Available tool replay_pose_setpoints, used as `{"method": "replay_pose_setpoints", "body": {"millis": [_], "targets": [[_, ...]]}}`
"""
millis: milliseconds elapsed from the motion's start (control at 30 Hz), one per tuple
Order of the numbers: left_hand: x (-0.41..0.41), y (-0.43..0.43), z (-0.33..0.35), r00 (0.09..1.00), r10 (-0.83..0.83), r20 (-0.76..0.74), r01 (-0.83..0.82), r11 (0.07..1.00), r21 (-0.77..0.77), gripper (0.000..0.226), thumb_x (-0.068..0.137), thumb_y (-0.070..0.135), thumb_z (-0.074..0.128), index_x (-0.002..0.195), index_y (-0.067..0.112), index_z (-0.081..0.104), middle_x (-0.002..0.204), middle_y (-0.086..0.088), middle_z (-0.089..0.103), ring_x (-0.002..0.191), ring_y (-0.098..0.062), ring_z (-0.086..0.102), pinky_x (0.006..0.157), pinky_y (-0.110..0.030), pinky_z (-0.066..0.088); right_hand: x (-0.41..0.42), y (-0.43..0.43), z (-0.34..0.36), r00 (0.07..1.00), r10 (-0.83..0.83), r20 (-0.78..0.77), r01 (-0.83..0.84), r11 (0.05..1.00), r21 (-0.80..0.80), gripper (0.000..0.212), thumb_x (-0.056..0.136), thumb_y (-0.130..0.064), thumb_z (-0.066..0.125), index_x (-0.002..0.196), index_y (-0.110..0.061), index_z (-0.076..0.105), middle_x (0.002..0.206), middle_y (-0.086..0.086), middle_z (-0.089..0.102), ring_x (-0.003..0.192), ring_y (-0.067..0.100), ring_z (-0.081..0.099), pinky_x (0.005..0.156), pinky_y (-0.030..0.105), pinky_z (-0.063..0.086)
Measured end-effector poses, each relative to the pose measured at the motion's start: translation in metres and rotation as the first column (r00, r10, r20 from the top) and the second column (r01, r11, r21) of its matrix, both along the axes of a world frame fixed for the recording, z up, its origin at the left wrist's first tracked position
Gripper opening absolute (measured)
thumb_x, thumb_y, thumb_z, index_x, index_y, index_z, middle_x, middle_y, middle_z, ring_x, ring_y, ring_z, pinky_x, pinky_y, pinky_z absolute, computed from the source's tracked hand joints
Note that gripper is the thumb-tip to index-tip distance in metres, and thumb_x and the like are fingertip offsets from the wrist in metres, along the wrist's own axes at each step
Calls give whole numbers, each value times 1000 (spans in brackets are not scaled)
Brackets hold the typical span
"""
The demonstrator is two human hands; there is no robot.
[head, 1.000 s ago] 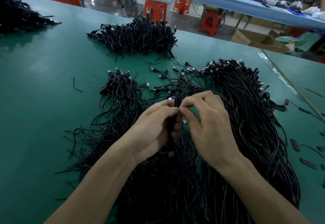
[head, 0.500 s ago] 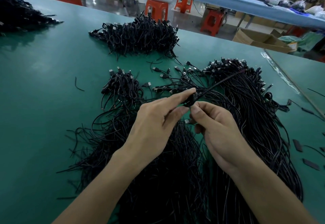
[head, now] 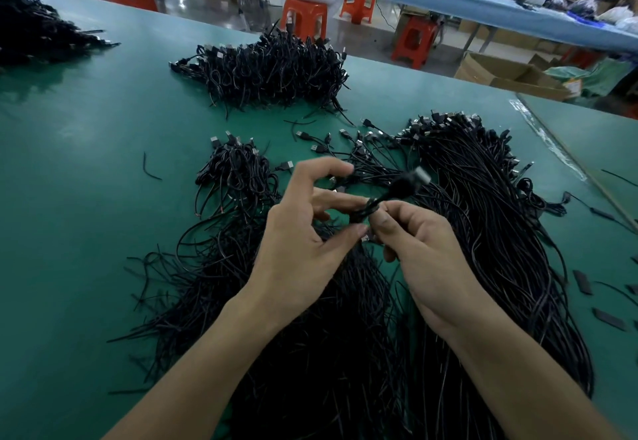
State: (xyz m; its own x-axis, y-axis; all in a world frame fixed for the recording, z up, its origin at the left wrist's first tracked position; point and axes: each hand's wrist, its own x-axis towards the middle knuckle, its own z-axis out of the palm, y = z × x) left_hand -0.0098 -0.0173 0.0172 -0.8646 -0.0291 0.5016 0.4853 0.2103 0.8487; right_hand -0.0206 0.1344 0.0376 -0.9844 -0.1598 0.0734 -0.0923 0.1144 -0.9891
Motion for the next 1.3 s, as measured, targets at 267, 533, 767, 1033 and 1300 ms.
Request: {"method": "replay_pose_setpoints", "body": {"millis": [267, 533, 767, 1033, 1300], "targets": [[-5, 1, -9, 945, 125, -302, -207, 943, -261, 22, 83, -5, 70, 89, 15, 79, 88, 0, 50, 82, -10, 47, 73, -14, 34, 2, 3, 3, 1000, -5, -23, 4, 1000, -25, 20, 99, -16, 56, 80, -16, 65, 65, -9, 55, 61, 6, 49, 59, 21, 42], [4, 6, -3, 991, -86, 104, 89, 996, -24, 37, 83, 26, 43, 101, 23, 75, 75, 10, 69, 70, -6, 61, 60, -22, 49, 1, 0, 9, 971, -24, -239, 56, 990, 130, 12, 93, -29, 61, 87, -21, 68, 85, -6, 68, 80, 16, 64, 77, 41, 55], [1, 2, 5, 962, -139, 236, 105, 983, 150, 41, 94, 49, 49, 110, 22, 76, 101, 13, 72, 95, -4, 66, 82, -21, 50, 6, 2, 0, 964, 57, -260, 29, 948, 317, 14, 97, -12, 60, 98, -23, 70, 94, -7, 68, 87, 9, 63, 78, 26, 51], [2, -2, 4, 992, -108, 58, 112, 992, -60, 45, 82, 9, 71, 111, 43, 69, 105, 8, 54, 90, -2, 52, 71, -12, 40, -1, 11, -1, 983, -7, -182, 65, 946, 316, 14, 97, -11, 60, 101, -18, 71, 94, -4, 72, 88, 15, 68, 83, 46, 56], [6, 6, 1, 987, -150, 51, 157, 970, -187, 40, 85, -1, 47, 107, 14, 76, 95, 8, 56, 91, -11, 55, 76, -14, 40, -3, 15, 0, 952, -139, -271, 207, 948, 240, 18, 99, -20, 58, 84, -26, 66, 71, -11, 63, 63, 17, 52, 59, 46, 47]]}}
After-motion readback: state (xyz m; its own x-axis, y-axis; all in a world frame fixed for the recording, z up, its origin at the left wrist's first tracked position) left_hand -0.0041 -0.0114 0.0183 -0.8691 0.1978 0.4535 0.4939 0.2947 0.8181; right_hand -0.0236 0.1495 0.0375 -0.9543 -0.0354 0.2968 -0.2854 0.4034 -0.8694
